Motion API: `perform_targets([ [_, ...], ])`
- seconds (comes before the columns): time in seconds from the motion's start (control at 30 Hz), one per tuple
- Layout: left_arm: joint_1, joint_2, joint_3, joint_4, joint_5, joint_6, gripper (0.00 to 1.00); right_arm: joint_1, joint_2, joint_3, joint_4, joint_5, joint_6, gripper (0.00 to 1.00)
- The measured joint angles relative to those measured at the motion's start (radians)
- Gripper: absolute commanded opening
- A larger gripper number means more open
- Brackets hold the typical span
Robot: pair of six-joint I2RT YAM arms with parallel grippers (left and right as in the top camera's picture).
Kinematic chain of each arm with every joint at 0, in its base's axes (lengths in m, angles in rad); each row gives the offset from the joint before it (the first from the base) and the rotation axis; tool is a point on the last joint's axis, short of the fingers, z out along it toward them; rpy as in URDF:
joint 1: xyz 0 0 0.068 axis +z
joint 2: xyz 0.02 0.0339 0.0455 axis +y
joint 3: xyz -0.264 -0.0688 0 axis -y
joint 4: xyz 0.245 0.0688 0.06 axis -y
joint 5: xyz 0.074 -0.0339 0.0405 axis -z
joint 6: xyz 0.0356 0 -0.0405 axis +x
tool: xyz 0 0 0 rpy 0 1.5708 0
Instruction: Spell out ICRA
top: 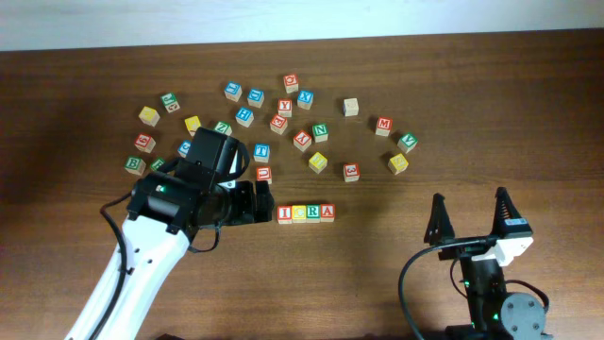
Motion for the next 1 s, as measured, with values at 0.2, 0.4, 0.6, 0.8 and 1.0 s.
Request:
perform_targets([
  [0.2,0.0,0.0,0.0,0.0,0.0,0.0,0.99,0.0,-0.001,-0.105,0.109,-0.012,0.0,0.98],
  [0.4,0.0,0.0,0.0,0.0,0.0,0.0,0.99,0.0,-0.001,-0.134,0.052,-0.012,-0.011,0.98],
  [0.6,0.0,0.0,0.0,0.0,0.0,0.0,0.99,-0.022,-0.001,-0.135,-0.102,-0.011,-0.019,0.98],
  [0.8,0.0,0.0,0.0,0.0,0.0,0.0,0.99,-0.022,-0.001,-0.135,-0.103,-0.008,-0.047,0.98],
  [1.0,0.0,0.0,0.0,0.0,0.0,0.0,0.99,-0.022,-0.001,-0.135,-0.103,-0.008,-0.135,0.98],
])
